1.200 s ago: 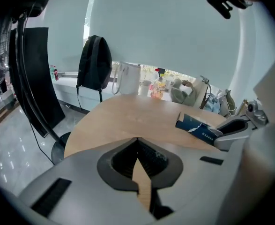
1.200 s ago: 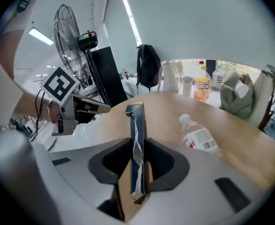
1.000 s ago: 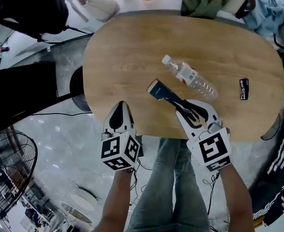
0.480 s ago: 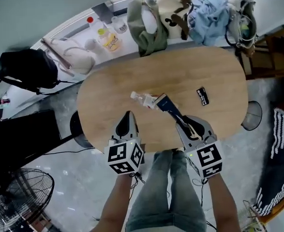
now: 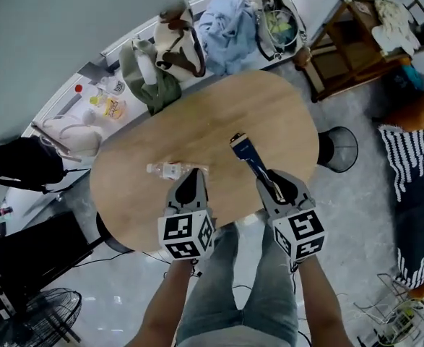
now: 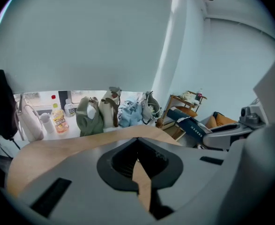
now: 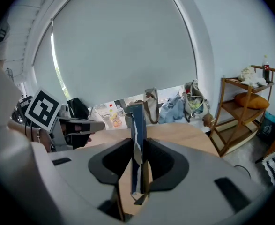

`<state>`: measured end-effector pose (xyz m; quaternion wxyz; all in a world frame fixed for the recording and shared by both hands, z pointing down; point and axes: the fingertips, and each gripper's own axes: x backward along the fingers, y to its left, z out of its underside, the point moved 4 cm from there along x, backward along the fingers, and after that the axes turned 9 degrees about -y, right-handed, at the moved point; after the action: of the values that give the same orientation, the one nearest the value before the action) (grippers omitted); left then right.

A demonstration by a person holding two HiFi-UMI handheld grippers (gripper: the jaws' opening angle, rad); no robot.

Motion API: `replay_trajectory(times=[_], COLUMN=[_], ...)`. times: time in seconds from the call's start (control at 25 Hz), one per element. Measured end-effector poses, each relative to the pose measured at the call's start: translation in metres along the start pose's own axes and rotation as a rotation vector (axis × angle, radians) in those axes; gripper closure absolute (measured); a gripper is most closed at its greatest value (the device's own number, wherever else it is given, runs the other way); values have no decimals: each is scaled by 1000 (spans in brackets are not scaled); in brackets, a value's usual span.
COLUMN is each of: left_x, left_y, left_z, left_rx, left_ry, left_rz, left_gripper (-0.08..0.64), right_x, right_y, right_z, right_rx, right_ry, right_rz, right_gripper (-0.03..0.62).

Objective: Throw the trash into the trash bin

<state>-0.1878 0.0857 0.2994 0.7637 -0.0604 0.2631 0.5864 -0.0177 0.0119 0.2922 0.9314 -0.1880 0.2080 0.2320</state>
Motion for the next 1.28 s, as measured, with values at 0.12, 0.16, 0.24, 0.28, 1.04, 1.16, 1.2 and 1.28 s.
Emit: replay_trajectory(times=[0.12,0.16,0.24,0.28,1.04,1.16,1.2,1.28], left_x=[-17,-23,-35,-41,-156,-179,-185,-198], left_y=[-45,-61,-95,-112,-347,-364,-367,-370], left_z=[2,5,13,18,108,137,146,163], left_rx=[-11,-12,-15,-19,-115,-131,-136,-150], left_ry=[15,24,46,57,158,182,193,213], left_rz=[21,26,41,51,239,246,248,252], left_gripper=[549,549,549,549,549,549,549,549], right_x=[28,38,58,69,196,192,189,181], right_y=[-47,-65,-103,-121,-360,-388,-397,-412], right_z=[2,3,8,11,120,163,177,202], right_rx=[-32,-43,-66,-77,-285,-333,-346,-365], right_ry=[-8,-8,-6,-4,4,28,38,59], right_rz=[48,66,102,120,413,460,473,493], right_gripper=[482,482,482,482,479,477,477,477])
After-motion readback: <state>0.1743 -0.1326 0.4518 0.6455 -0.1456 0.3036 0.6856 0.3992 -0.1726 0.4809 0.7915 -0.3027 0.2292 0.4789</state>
